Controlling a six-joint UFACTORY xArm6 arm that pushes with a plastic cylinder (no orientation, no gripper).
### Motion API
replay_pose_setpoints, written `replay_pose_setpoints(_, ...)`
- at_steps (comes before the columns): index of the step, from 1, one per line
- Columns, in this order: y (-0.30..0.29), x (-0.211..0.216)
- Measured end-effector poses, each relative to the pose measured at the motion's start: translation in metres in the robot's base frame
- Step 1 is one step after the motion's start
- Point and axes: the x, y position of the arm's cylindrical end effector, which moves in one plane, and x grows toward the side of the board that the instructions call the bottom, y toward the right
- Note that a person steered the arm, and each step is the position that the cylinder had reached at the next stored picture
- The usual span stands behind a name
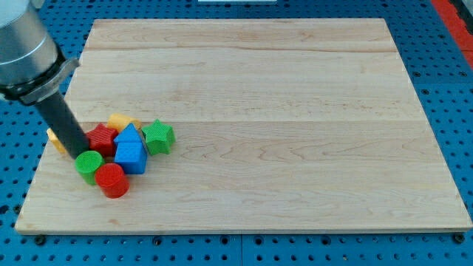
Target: Push the yellow hexagon closer to the green circle
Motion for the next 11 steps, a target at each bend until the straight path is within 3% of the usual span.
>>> replay_pose_setpoints(2, -0.028, -0.016)
replay_pose_setpoints(4, 0.002, 0.005)
replay_pose_setpoints(5, -0.022, -0.066)
replay_pose_setpoints(6, -0.062, -0.075)
replay_pose_setpoints(8, -0.047, -0.003)
replay_pose_setpoints(9, -0.081, -0.001)
replay_pose_setpoints(11, -0.047, 0.045)
